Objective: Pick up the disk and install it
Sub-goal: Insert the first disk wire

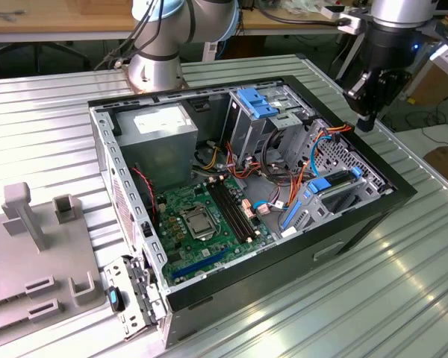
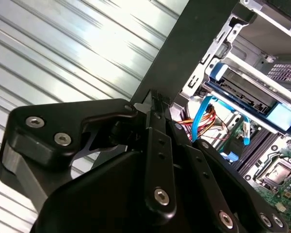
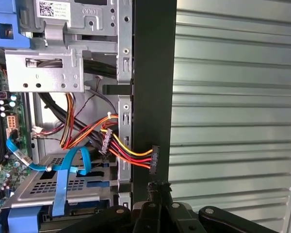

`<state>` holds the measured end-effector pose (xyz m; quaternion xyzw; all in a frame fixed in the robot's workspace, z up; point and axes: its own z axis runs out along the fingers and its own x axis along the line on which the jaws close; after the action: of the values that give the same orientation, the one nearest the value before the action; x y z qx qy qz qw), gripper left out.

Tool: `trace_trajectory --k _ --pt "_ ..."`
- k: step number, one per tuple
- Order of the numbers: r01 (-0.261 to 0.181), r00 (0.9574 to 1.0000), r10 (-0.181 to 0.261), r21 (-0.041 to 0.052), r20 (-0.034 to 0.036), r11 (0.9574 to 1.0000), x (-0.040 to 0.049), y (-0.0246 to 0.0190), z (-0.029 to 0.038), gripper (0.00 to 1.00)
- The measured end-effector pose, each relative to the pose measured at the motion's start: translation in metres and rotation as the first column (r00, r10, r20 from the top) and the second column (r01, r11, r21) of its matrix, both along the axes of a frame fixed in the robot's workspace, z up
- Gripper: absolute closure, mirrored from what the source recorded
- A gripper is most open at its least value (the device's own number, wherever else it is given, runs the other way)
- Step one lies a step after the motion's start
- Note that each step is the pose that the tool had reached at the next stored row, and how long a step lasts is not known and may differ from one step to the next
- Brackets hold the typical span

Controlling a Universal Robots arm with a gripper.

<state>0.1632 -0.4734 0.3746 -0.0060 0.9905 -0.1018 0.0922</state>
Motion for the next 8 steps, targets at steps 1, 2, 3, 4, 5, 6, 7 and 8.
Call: trace_trajectory --k 1,2,3,4,5,6,7,8 --pt "0.000 1.0000 0.000 -0.0024 0.0010 1.0000 -0.0004 0.0004 0.0001 0.89" --pt "0.000 1.0000 0.000 -0.0044 0.0014 1.0000 -0.0005 0.0008 0.0001 0.89" --pt "0.000 1.0000 0.000 -0.0101 0.0027 0.9999 -0.0005 0.0016 0.0001 0.89" --pt "0.000 1.0000 0.000 -0.0166 0.0055 0.9999 -0.0006 0.0020 0.0001 0.89" --pt "0.000 1.0000 0.000 -0.0217 0.0078 0.9998 -0.0008 0.0023 0.0000 0.89" --pt "0.000 0.9999 0.000 -0.0314 0.0121 0.9995 -0.0013 0.0029 0.0000 0.89" --pt "0.000 0.9999 0.000 -0.0378 0.0157 0.9993 -0.0023 0.0033 0.0001 0.89" --pt "0.000 0.9998 0.000 -0.0411 0.0181 0.9992 -0.0034 0.0035 0.0000 0.89"
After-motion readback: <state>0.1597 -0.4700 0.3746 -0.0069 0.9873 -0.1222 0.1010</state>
